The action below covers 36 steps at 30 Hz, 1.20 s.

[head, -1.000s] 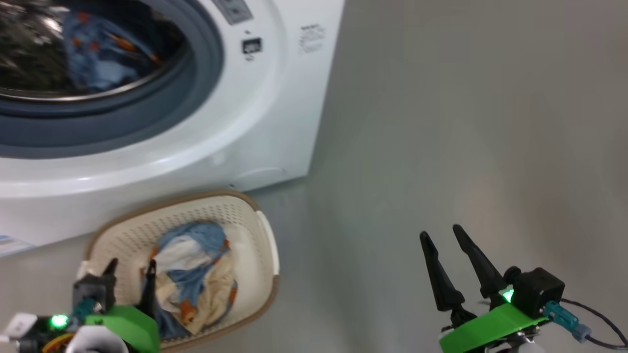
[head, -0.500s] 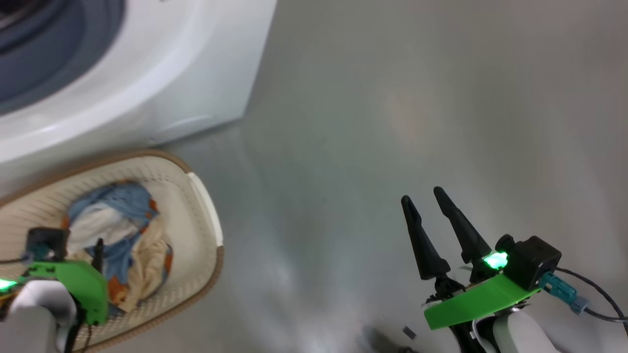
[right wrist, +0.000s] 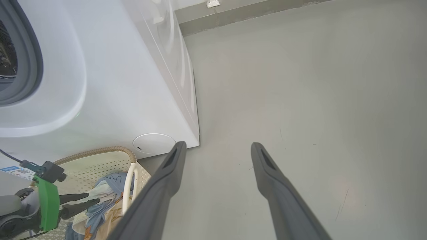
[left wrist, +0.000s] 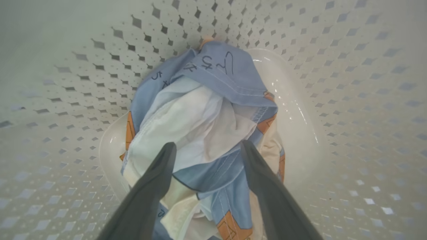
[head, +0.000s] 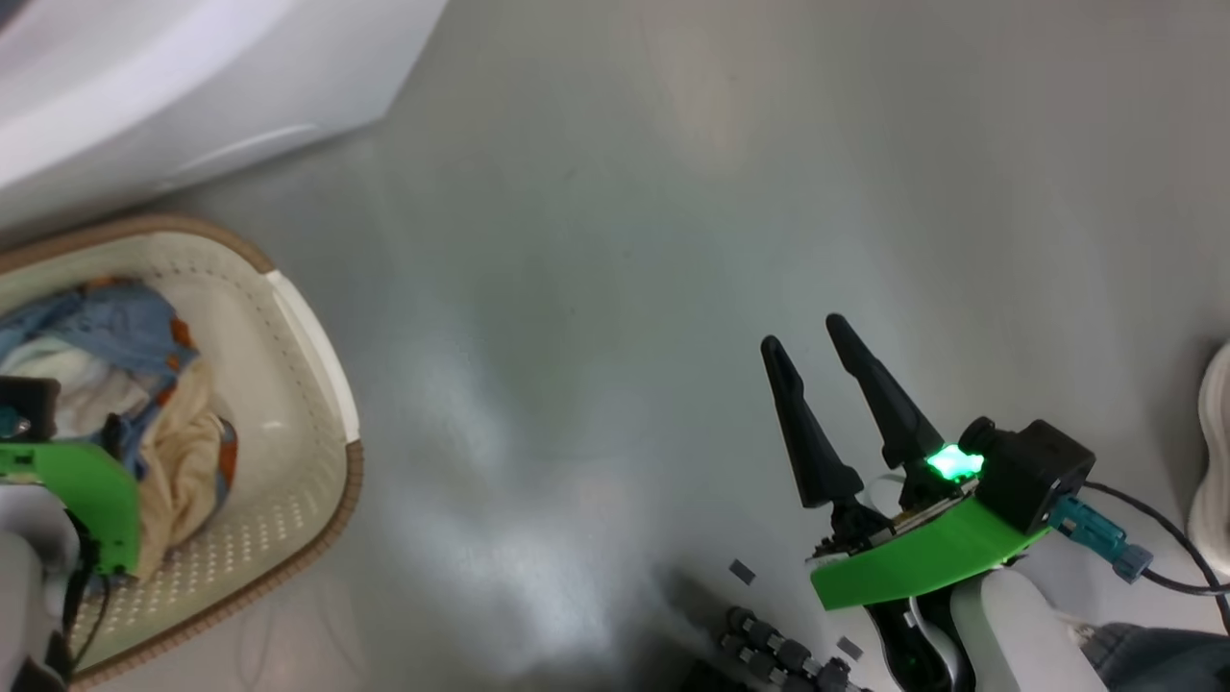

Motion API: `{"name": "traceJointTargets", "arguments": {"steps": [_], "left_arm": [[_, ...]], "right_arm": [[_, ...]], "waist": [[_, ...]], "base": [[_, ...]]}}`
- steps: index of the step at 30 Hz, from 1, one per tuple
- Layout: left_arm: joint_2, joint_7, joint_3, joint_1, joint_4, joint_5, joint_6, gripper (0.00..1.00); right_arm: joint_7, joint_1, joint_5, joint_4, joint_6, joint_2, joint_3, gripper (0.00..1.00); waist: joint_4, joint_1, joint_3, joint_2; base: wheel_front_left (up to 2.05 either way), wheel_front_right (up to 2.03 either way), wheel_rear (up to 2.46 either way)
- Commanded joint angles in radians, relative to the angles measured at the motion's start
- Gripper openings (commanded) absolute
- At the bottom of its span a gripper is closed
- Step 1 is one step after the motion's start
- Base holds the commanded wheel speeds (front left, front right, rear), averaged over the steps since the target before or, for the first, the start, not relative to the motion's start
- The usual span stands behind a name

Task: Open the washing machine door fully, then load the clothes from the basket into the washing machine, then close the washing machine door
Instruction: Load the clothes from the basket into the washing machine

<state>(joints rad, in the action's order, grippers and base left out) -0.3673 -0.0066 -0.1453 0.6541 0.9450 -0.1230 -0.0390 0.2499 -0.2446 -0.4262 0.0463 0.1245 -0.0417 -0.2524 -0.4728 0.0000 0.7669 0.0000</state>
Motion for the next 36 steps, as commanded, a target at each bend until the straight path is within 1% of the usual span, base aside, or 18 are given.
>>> {"name": "traceJointTargets", "arguments": {"steps": [1,6,10,15,19,23,29,33,36], "left_arm": [[-0.041,0.002,0.015,0.014,0.003,0.015,0.009,1.0],[-0.065,0.008,-0.008,0.073,0.064,0.039,0.02,1.0],[-0.071,0.008,-0.039,0.109,0.11,0.061,0.012,1.0],[-0.053,0.022,-0.072,0.144,0.168,0.069,-0.019,1.0],[-0.031,0.033,-0.081,0.17,0.201,0.051,-0.052,1.0],[-0.028,0.035,-0.108,0.185,0.223,0.052,-0.071,1.0],[-0.015,0.073,-0.156,0.21,0.259,0.052,-0.088,1.0],[0.0,0.113,-0.189,0.213,0.278,0.031,-0.091,1.0],[0.004,0.118,-0.217,0.212,0.275,0.015,-0.091,1.0]], "right_arm": [[0.012,0.007,-0.007,-0.025,0.006,-0.009,-0.023,1.0],[0.012,-0.002,-0.009,-0.032,0.006,-0.009,-0.037,1.0],[0.012,0.006,-0.011,-0.036,0.006,-0.009,-0.034,1.0],[0.012,0.02,-0.008,-0.039,0.006,-0.009,-0.025,1.0],[0.012,0.022,-0.008,-0.037,0.006,-0.009,-0.029,1.0],[0.012,0.014,-0.011,-0.04,0.006,-0.009,-0.037,1.0],[0.012,0.02,-0.011,-0.046,0.006,-0.009,-0.025,1.0],[0.012,0.027,-0.018,-0.044,0.006,-0.009,-0.024,1.0],[0.012,0.029,-0.022,-0.045,0.006,-0.009,-0.025,1.0]], "waist": [[-0.023,0.0,0.047,0.0],[-0.034,0.0,0.089,0.0],[-0.032,0.0,0.107,0.0],[-0.025,0.0,0.116,0.0],[-0.023,0.0,0.116,0.0],[-0.023,0.0,0.116,0.0],[-0.019,0.0,0.128,0.0],[-0.017,0.0,0.132,0.0],[-0.017,0.0,0.134,0.0]], "base": [[0.0,0.0,0.0],[0.0,0.0,0.0],[0.0,0.0,0.0],[0.0,0.0,0.0],[0.0,0.0,0.0],[0.0,0.0,0.0],[0.0,0.0,0.0],[0.0,0.0,0.0],[0.0,0.0,0.0]]}}
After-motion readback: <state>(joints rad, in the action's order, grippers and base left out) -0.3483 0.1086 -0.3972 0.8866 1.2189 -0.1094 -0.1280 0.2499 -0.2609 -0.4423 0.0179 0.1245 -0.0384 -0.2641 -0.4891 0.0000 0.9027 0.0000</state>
